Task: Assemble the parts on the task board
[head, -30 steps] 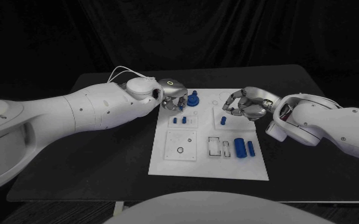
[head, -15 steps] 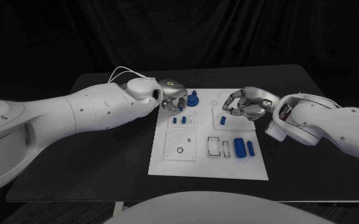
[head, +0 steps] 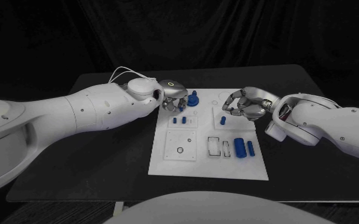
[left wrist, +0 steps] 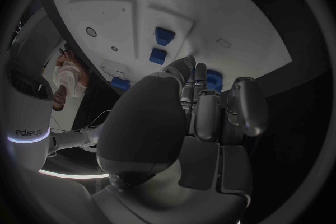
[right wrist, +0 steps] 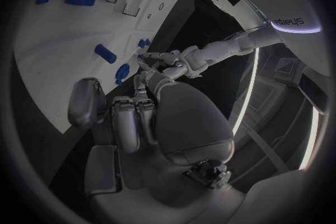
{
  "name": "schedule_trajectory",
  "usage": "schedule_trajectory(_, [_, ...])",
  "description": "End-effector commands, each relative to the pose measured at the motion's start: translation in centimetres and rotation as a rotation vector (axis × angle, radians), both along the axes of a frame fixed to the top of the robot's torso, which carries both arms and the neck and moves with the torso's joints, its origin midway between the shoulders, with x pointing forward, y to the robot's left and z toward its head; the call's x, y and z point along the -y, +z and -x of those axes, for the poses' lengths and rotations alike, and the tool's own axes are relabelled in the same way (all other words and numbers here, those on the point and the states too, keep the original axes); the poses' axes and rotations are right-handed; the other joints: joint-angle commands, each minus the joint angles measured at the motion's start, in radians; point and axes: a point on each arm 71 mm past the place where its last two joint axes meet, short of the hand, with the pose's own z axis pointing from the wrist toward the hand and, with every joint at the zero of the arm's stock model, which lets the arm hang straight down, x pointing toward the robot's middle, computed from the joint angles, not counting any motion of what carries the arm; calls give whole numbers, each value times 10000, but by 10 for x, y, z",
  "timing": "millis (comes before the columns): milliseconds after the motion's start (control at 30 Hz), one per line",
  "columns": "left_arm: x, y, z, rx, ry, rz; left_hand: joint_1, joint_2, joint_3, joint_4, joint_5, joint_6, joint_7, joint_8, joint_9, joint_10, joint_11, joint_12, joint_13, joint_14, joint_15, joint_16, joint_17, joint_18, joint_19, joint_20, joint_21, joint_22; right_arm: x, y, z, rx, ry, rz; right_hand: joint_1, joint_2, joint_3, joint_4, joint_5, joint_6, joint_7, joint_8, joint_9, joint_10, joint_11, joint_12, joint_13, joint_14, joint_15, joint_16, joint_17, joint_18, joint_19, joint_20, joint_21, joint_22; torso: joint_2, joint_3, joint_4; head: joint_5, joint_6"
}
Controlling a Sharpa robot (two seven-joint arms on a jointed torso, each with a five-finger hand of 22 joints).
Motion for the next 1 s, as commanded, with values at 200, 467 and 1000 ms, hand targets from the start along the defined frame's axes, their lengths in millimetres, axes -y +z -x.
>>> schedule_trajectory(200, [4,-2,2,-178,-111,-52,-97,-7,46,-14,-53,-82,16,5,16,77,27,-55,-18,-81,24,-67,-13,100,-68,-17,-68,1584,0,-2,1,-119,-6,123,89,4,16,-81,57,85,-10,-22,-11,1059,-70,14,2631,1056,-69,26,2635,173,-68,-22,-34,1387,0,2,-1,5,-2])
schedule_trajectory(467, [6,-3,3,-217,-140,-63,-98,0,56,-19,-54,-90,18,-5,21,107,27,-57,-18,-92,27,-81,-36,101,-73,-14,-77,1582,-1,-2,1,-145,-6,140,96,13,26,-86,59,87,-11,-23,-14,1059,-70,14,2631,1056,-69,26,2635,173,-67,-23,-35,1387,4,5,-2,19,-2])
schedule_trajectory(1000, [4,-7,3,-435,42,-305,-186,-142,196,-108,-96,-859,-73,-504,-43,42,89,-382,-136,-233,80,-256,-311,139,-199,34,-333,1529,0,-2,1,-175,-13,161,105,19,36,-95,61,91,-12,-22,-17,1059,-71,14,2631,1056,-70,26,2635,174,-71,-23,-42,1386,-2,4,-9,18,-2])
